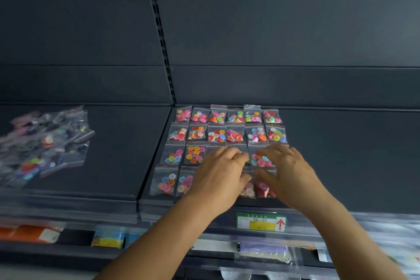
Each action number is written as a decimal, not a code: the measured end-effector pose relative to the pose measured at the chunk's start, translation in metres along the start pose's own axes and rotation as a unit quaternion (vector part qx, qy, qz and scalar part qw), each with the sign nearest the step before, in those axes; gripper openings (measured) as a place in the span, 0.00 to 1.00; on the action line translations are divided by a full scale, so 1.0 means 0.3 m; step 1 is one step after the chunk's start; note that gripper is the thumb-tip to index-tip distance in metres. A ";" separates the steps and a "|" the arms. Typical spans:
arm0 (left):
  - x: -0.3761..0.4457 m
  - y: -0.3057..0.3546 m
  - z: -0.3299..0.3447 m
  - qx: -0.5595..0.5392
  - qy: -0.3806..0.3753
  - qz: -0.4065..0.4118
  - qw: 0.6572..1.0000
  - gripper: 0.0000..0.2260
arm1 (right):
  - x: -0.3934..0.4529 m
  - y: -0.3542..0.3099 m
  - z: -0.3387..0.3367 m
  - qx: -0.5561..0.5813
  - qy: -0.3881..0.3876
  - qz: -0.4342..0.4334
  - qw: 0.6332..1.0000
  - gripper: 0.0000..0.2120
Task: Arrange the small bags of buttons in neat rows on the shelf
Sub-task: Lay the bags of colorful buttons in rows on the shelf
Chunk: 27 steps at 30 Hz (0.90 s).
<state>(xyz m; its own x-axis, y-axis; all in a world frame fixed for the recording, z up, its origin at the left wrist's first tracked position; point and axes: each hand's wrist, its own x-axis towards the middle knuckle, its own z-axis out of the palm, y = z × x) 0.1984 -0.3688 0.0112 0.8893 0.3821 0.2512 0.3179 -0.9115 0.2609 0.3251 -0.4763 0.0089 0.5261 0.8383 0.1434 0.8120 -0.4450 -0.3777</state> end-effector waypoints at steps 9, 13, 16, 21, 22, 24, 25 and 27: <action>-0.166 -0.355 -0.153 0.059 0.041 -0.103 0.992 0.25 | 0.147 -0.357 0.137 -0.007 -0.051 -0.102 0.993 0.30; -0.270 -0.562 -0.232 0.063 0.045 -0.147 0.986 0.25 | 0.220 -0.573 0.223 0.006 -0.061 -0.137 0.989 0.29; -0.346 -0.723 -0.301 0.061 0.050 -0.169 0.982 0.24 | 0.267 -0.747 0.300 0.017 -0.070 -0.152 0.986 0.28; -0.469 -0.985 -0.416 0.059 0.054 -0.198 0.977 0.24 | 0.338 -1.026 0.425 0.035 -0.075 -0.164 0.983 0.26; -0.492 -1.032 -0.435 0.056 0.053 -0.201 0.977 0.24 | 0.350 -1.077 0.448 0.037 -0.076 -0.166 0.983 0.25; -0.531 -1.114 -0.468 0.057 0.049 -0.205 0.976 0.24 | 0.373 -1.169 0.490 0.041 -0.078 -0.166 0.982 0.24; -0.550 -1.152 -0.483 0.056 0.048 -0.207 0.976 0.24 | 0.383 -1.213 0.510 0.042 -0.080 -0.165 0.982 0.24; -0.583 -1.221 -0.506 0.050 0.048 -0.209 0.975 0.23 | 0.402 -1.291 0.546 0.041 -0.080 -0.162 0.983 0.24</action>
<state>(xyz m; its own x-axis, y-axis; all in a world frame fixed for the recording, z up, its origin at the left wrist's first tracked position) -0.1235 -0.0785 0.0131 0.6414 0.7319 0.2302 0.6807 -0.6813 0.2692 0.0327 -0.1513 0.0227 0.1909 0.9735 0.1257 0.9036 -0.1243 -0.4099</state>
